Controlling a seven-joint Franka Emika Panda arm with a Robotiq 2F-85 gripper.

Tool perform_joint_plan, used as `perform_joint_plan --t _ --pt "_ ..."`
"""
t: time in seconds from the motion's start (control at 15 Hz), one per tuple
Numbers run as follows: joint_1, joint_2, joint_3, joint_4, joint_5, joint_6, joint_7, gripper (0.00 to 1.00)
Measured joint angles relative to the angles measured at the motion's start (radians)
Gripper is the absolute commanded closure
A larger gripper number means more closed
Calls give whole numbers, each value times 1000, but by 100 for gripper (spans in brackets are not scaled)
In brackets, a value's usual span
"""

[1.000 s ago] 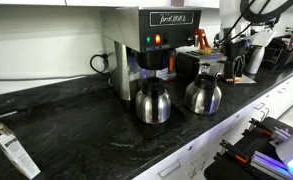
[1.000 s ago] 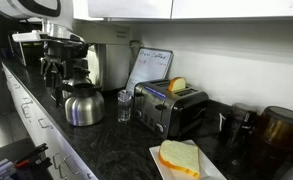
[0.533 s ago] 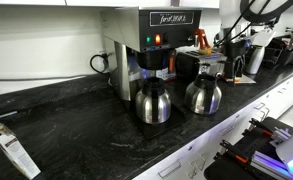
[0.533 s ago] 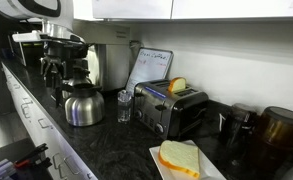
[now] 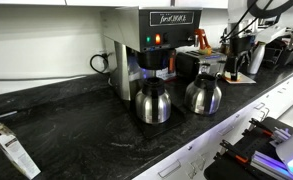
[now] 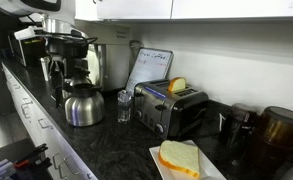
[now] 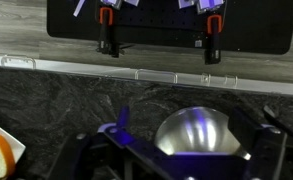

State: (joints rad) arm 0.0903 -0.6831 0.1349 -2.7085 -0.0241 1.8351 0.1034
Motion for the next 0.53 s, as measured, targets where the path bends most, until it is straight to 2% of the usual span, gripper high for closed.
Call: perform_joint_plan --t 0.33,0.53 --pt "-87 -136 -4 -73 -104 -33 115 0" --pt "-86 -150 -4 -74 -106 -36 116 0"
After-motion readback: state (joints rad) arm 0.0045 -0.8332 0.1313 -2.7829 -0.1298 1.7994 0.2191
